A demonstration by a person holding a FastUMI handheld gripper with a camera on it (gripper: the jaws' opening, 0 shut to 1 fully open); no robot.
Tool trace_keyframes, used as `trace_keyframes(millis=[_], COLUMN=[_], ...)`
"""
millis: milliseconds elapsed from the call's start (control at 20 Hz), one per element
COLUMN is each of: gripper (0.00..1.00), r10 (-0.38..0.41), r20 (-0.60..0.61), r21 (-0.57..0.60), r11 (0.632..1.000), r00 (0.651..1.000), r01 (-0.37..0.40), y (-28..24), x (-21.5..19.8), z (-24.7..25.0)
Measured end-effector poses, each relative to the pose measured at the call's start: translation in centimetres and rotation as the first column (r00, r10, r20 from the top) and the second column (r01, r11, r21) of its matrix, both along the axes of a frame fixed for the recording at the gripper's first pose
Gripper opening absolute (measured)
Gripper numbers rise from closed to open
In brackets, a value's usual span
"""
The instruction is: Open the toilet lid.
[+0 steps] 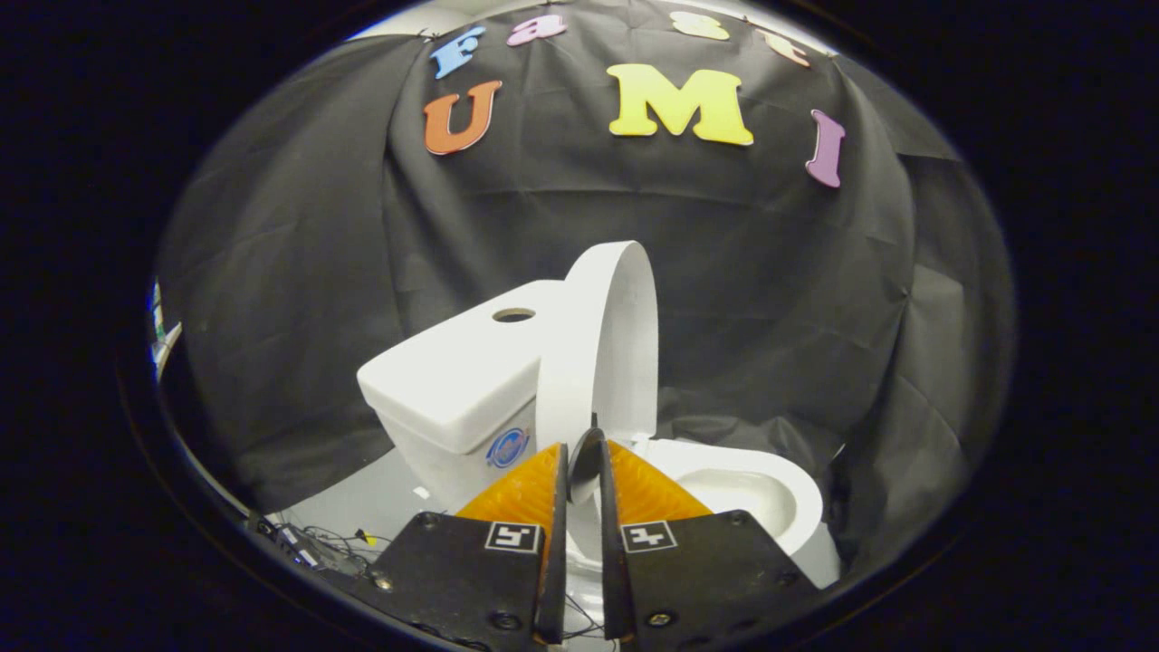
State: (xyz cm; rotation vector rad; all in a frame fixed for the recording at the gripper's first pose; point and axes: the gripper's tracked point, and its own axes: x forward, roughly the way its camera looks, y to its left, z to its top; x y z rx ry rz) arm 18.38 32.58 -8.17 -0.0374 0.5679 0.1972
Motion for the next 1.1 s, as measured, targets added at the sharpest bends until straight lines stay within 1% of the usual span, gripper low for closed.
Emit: trace_keyframes(millis=[200, 600, 850, 950, 1050, 1100], gripper=[0.18, 0.18, 0.18, 0.18, 0.22, 0.3], r10=[0.005, 0.029, 0.046, 0.063, 0.105, 0.124], r20=[-0.002, -0.007, 0.004, 0.0, 0.009, 0.02], r21=[-0.017, -0.016, -0.058, -0.063, -0.02, 0.0], r11=[1.0, 0.999, 0.997, 0.996, 0.994, 0.992], r00=[1.0, 1.0, 0.999, 0.998, 0.994, 0.992], r01=[-0.005, -0.029, -0.045, -0.063, -0.105, -0.124], y=[0.6, 2.4, 2.3, 2.3, 2.4, 2.6], x=[0.0, 0.1, 0.2, -0.1, -0.3, -0.6], z=[-0.1, -0.3, -0.4, -0.3, 0.3, 0.9])
